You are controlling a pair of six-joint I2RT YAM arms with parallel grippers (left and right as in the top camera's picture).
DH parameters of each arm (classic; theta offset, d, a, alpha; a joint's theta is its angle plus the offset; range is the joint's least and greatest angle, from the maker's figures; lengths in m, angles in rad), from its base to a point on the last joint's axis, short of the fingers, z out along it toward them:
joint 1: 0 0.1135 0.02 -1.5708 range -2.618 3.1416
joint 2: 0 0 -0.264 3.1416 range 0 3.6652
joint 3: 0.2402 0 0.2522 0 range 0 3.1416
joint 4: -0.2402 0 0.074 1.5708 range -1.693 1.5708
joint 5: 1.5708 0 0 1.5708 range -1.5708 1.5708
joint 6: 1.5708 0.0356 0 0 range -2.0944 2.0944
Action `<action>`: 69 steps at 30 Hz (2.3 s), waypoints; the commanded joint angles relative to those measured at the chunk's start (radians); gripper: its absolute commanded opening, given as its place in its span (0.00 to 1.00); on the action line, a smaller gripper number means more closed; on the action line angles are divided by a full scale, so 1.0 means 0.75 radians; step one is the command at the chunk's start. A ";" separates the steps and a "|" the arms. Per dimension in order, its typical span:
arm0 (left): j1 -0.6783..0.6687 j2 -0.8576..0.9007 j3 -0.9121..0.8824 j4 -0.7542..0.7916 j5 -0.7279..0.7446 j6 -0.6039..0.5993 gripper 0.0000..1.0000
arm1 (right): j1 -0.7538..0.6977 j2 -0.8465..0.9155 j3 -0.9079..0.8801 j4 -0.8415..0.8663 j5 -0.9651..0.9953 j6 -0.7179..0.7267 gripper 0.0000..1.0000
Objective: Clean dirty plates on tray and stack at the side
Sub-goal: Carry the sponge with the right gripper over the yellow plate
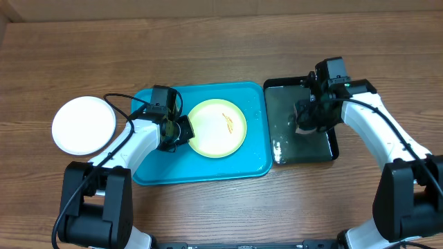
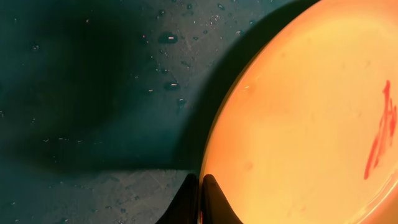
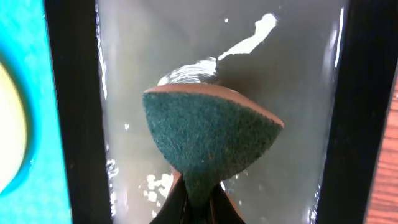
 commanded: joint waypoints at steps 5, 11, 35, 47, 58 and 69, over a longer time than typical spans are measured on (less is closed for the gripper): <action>-0.009 0.010 0.016 -0.015 0.006 -0.015 0.04 | 0.002 -0.049 -0.001 -0.019 0.044 -0.009 0.04; -0.009 0.010 0.016 -0.012 0.007 -0.015 0.04 | 0.003 -0.058 0.240 -0.240 0.007 -0.009 0.04; -0.009 0.010 0.016 0.005 0.032 -0.014 0.04 | 0.017 -0.054 -0.045 0.040 0.007 0.006 0.04; -0.009 0.010 0.016 0.013 0.026 -0.014 0.04 | 0.076 -0.054 0.337 -0.250 -0.238 0.012 0.04; -0.009 0.010 0.016 0.018 0.026 -0.014 0.04 | 0.457 -0.040 0.295 0.016 -0.292 0.058 0.04; -0.009 0.010 0.016 0.018 0.027 -0.014 0.04 | 0.705 0.206 0.287 0.164 0.221 0.194 0.04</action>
